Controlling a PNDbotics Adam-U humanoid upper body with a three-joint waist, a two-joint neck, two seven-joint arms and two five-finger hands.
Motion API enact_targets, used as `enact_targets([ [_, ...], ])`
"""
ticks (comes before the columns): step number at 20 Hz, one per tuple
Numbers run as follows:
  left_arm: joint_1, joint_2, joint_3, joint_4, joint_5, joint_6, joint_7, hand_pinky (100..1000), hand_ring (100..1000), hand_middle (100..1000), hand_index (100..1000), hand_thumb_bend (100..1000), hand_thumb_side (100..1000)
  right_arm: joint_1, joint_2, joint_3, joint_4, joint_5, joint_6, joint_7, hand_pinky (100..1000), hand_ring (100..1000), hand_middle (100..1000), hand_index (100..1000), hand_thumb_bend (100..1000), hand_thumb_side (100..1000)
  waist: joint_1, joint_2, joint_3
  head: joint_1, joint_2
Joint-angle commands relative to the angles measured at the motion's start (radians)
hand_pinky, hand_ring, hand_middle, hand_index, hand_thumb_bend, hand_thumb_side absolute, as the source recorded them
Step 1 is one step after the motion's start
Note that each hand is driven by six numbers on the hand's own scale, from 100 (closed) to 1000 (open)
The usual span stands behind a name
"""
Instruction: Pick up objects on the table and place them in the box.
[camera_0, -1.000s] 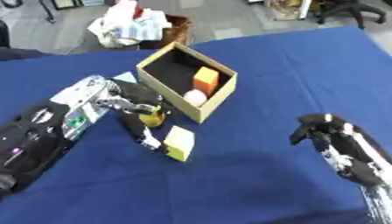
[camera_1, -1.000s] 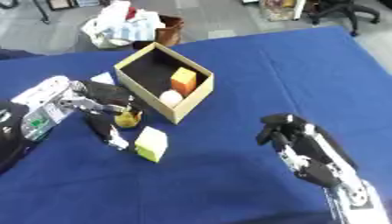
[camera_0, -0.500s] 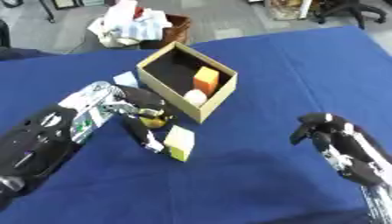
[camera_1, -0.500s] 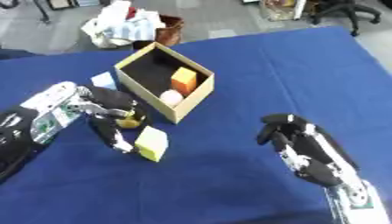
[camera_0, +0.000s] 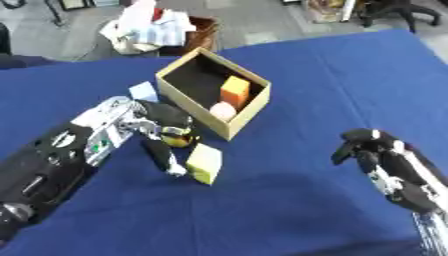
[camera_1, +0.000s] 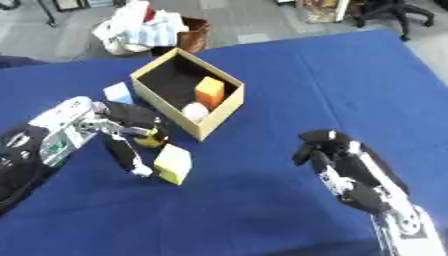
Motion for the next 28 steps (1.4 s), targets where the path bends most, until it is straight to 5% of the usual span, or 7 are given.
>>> enact_targets([
  [1, -0.010, 0.016, -0.001, -0.014, 0.016, -0.114, -0.100, 819, 686, 580, 734, 306, 508, -0.013, -0.013, -0.001, -0.009, 0.002, 0.000, -0.001, 586, 611, 548, 765, 100, 459, 0.002, -0.017, 0.000, 0.001, 0.002],
  [5, -0.014, 0.032, 0.013, -0.042, 0.027, -0.098, -0.053, 795, 637, 503, 663, 270, 350, -0.013, -0.012, -0.001, -0.008, 0.001, 0.000, -0.002, 586, 611, 547, 765, 100, 459, 0.002, -0.018, 0.001, -0.001, 0.002],
  [15, -0.097, 0.094, 0.091, -0.166, 0.116, -0.011, -0.015, 798, 634, 493, 654, 226, 331, -0.010, -0.013, -0.001, -0.006, 0.003, 0.001, -0.002, 586, 611, 546, 765, 100, 458, 0.003, -0.021, 0.003, -0.011, -0.006],
  [18, -0.120, 0.080, 0.095, -0.149, 0.118, -0.008, -0.024, 814, 690, 600, 746, 303, 351, -0.011, -0.010, 0.001, -0.008, 0.002, 0.000, 0.000, 586, 611, 546, 765, 100, 460, 0.003, -0.021, -0.003, -0.012, -0.011],
  [20, -0.123, 0.078, 0.074, -0.153, 0.122, -0.031, -0.057, 836, 751, 730, 847, 375, 446, -0.012, -0.010, -0.001, -0.009, 0.002, 0.001, -0.001, 586, 611, 546, 765, 100, 460, 0.005, -0.020, -0.006, -0.015, -0.013],
  [23, -0.118, 0.083, 0.029, -0.173, 0.113, -0.084, -0.133, 863, 803, 814, 917, 489, 736, -0.014, -0.011, 0.000, -0.010, 0.003, 0.002, -0.001, 586, 611, 546, 766, 100, 461, 0.009, -0.020, -0.009, -0.020, -0.013],
  [28, -0.091, 0.098, 0.000, -0.189, 0.107, -0.122, -0.194, 870, 811, 837, 933, 576, 843, -0.015, -0.012, -0.001, -0.011, 0.004, 0.003, -0.001, 586, 610, 546, 766, 100, 461, 0.010, -0.021, -0.007, -0.024, -0.015],
])
